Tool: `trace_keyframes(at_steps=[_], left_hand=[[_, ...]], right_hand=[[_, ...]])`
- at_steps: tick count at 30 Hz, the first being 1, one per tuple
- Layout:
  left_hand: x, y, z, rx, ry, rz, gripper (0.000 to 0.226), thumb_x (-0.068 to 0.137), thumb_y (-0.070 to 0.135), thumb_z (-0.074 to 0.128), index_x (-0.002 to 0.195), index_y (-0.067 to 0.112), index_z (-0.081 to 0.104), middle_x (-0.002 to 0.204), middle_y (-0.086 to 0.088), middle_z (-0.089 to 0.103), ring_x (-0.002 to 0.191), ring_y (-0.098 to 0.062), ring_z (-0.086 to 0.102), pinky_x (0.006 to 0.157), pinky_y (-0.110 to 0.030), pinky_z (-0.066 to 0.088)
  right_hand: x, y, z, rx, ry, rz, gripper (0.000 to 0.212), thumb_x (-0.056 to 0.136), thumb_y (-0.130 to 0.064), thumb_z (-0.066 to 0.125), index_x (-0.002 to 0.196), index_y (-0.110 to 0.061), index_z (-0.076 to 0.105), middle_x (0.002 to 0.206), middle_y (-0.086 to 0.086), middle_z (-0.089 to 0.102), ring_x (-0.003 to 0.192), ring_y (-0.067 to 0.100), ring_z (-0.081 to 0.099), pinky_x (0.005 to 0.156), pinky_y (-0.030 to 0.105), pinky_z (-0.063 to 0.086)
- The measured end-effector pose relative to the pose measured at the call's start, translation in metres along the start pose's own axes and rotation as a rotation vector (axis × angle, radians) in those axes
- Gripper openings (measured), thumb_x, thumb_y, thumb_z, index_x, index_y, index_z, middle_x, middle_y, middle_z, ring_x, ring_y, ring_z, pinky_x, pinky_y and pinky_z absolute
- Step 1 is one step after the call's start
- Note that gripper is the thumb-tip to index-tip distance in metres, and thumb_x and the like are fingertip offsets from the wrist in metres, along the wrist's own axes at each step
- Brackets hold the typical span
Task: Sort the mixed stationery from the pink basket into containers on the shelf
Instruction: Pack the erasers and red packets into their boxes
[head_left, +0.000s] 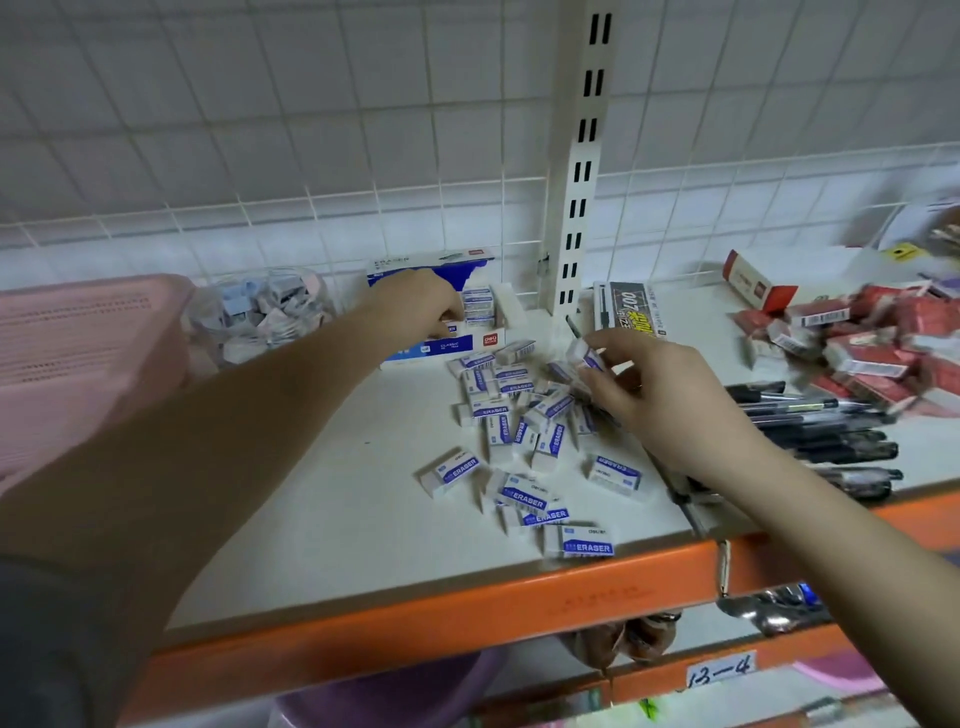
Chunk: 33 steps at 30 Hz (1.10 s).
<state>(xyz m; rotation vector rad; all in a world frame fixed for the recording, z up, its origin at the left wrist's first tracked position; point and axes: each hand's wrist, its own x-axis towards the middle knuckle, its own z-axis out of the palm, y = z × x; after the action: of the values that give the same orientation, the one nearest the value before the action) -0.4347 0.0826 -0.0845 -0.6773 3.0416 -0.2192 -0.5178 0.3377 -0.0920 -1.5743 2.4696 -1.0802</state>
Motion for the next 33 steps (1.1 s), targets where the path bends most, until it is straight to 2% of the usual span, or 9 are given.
trace_keyframes(at_steps=[3, 6, 10, 12, 16, 20, 24, 30, 33], left_hand=[[0.001, 0.003, -0.001, 0.014, -0.048, 0.0, 0.016, 0.091, 0.01, 0.055, 0.086, 0.026, 0.053, 0.085, -0.005, 0.059, 0.081, -0.023, 0.057, 0.067, -0.028, 0.039], [-0.002, 0.002, -0.001, -0.01, -0.092, -0.004, 0.024, 0.093, 0.004, 0.048, 0.105, 0.014, 0.066, 0.085, -0.004, 0.057, 0.079, -0.019, 0.05, 0.068, -0.028, 0.036], [-0.016, 0.0, -0.006, -0.074, -0.044, -0.002, 0.028, 0.09, -0.001, 0.047, 0.071, 0.015, 0.057, 0.064, -0.004, 0.046, 0.066, -0.021, 0.04, 0.059, -0.029, 0.029], [-0.034, 0.005, -0.015, -0.15, -0.01, 0.002, 0.026, 0.095, 0.006, 0.047, 0.086, 0.013, 0.071, 0.072, -0.003, 0.058, 0.063, -0.016, 0.043, 0.061, -0.028, 0.032], [-0.072, 0.018, -0.026, -0.248, 0.083, -0.001, 0.028, 0.097, 0.019, 0.047, 0.114, 0.015, 0.069, 0.11, -0.002, 0.069, 0.097, -0.017, 0.059, 0.086, -0.033, 0.046], [-0.112, 0.03, -0.025, -0.358, 0.154, -0.084, 0.029, 0.097, 0.024, 0.049, 0.117, 0.015, 0.067, 0.111, -0.005, 0.069, 0.089, -0.01, 0.056, 0.083, -0.021, 0.039], [-0.14, 0.049, -0.017, -0.518, 0.03, -0.171, 0.026, 0.095, 0.03, 0.052, 0.107, 0.016, 0.071, 0.1, -0.007, 0.071, 0.091, -0.02, 0.065, 0.087, -0.039, 0.051], [-0.154, 0.07, 0.003, -0.708, -0.022, -0.27, 0.037, 0.089, 0.035, 0.062, 0.125, 0.026, 0.06, 0.121, 0.003, 0.064, 0.106, -0.01, 0.06, 0.096, -0.034, 0.047], [-0.158, 0.073, 0.009, -0.706, 0.019, -0.283, 0.037, 0.086, 0.036, 0.065, 0.122, 0.027, 0.062, 0.118, 0.006, 0.063, 0.104, -0.01, 0.058, 0.093, -0.032, 0.046]], right_hand=[[0.0, 0.004, 0.002, -0.008, -0.013, -0.003, 0.027, 0.091, -0.018, 0.059, 0.118, -0.017, 0.063, 0.099, -0.002, 0.064, 0.063, 0.006, 0.055, 0.065, 0.014, 0.032], [0.002, 0.008, 0.004, -0.021, -0.005, 0.0, 0.031, 0.09, -0.018, 0.06, 0.121, -0.016, 0.064, 0.11, 0.001, 0.059, 0.066, 0.008, 0.057, 0.069, 0.012, 0.033], [0.006, 0.008, 0.005, -0.04, 0.004, 0.0, 0.031, 0.09, -0.016, 0.06, 0.121, -0.016, 0.063, 0.106, 0.001, 0.056, 0.069, 0.012, 0.057, 0.07, 0.012, 0.032], [0.009, 0.007, 0.005, -0.058, -0.003, -0.009, 0.031, 0.091, -0.018, 0.059, 0.122, -0.017, 0.063, 0.108, 0.003, 0.057, 0.074, 0.013, 0.056, 0.073, 0.012, 0.033], [0.02, 0.002, 0.008, -0.062, -0.051, -0.008, 0.03, 0.092, -0.018, 0.058, 0.122, -0.016, 0.063, 0.112, 0.008, 0.058, 0.084, 0.019, 0.061, 0.077, 0.019, 0.036], [0.04, -0.007, 0.017, -0.06, -0.059, -0.036, 0.031, 0.092, -0.018, 0.058, 0.123, -0.015, 0.062, 0.117, 0.008, 0.058, 0.082, 0.015, 0.059, 0.076, 0.016, 0.035], [0.065, -0.018, 0.029, -0.057, -0.108, -0.063, 0.032, 0.093, -0.018, 0.056, 0.125, -0.016, 0.06, 0.11, 0.004, 0.062, 0.09, 0.016, 0.06, 0.075, 0.019, 0.04], [0.103, -0.032, 0.054, -0.156, -0.193, -0.121, 0.035, 0.094, -0.017, 0.055, 0.129, -0.012, 0.057, 0.123, 0.007, 0.061, 0.105, 0.021, 0.059, 0.086, 0.023, 0.041], [0.115, -0.036, 0.066, -0.21, -0.248, -0.132, 0.034, 0.095, -0.015, 0.054, 0.128, -0.009, 0.057, 0.126, 0.01, 0.06, 0.112, 0.023, 0.056, 0.094, 0.027, 0.042]])
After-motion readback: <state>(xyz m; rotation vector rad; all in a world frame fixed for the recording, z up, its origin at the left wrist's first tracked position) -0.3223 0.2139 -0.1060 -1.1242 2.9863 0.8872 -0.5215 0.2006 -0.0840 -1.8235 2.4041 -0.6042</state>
